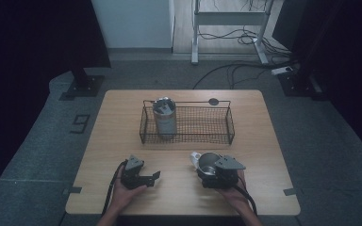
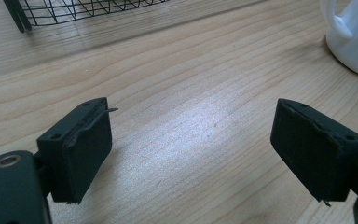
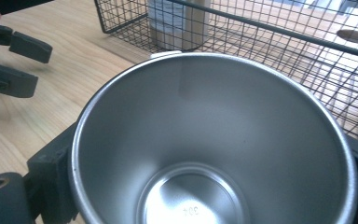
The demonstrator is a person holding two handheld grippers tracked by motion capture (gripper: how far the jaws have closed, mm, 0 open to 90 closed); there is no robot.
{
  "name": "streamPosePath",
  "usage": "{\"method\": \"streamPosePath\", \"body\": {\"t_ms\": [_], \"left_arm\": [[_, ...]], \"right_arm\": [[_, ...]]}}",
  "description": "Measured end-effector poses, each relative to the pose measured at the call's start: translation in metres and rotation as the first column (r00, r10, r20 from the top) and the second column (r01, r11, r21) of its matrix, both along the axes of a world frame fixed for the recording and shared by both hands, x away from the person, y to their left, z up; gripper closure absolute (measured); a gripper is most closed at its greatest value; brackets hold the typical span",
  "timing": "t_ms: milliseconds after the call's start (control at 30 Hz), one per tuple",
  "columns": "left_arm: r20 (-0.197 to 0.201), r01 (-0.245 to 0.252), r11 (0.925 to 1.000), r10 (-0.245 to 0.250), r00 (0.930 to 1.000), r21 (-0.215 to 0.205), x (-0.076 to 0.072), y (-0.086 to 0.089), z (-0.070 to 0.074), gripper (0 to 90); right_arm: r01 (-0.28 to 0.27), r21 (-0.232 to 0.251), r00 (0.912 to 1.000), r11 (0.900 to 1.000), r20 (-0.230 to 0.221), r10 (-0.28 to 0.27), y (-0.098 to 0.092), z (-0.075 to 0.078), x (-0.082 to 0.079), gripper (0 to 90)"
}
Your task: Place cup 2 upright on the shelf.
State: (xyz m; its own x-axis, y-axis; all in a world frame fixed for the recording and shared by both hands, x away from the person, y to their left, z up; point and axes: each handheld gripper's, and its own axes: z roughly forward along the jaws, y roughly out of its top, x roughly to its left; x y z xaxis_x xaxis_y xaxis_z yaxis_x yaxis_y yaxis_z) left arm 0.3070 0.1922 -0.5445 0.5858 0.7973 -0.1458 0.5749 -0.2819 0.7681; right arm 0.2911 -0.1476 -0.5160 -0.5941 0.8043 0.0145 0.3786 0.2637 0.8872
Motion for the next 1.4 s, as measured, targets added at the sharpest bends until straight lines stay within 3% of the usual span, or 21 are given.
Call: {"method": "streamPosePath", "body": {"t_ms": [467, 967, 1400], "left_arm": [[-0.007, -0.008, 1.0, 0.008, 0.9999, -0.002, 0.0, 0.001, 0.0, 13.0], [-0.027, -0.005, 1.0, 0.005, 0.9996, 0.002, 0.003, 0.0, -0.001, 13.0], [-0.037, -0.007, 1.0, 0.006, 0.9993, -0.003, 0.005, 0.001, -0.001, 13.4]], "right_arm": [[-0.004, 0.007, 0.9999, 1.0, 0.011, 0.004, -0.002, 0.002, 0.0, 6.5], [-0.028, 0.051, 0.9993, 0.998, 0.026, 0.026, -0.01, 0.02, -0.002, 6.6], [-0.036, 0.045, 0.9983, 0.998, 0.047, 0.033, -0.015, 0.039, 0.004, 6.6]]}}
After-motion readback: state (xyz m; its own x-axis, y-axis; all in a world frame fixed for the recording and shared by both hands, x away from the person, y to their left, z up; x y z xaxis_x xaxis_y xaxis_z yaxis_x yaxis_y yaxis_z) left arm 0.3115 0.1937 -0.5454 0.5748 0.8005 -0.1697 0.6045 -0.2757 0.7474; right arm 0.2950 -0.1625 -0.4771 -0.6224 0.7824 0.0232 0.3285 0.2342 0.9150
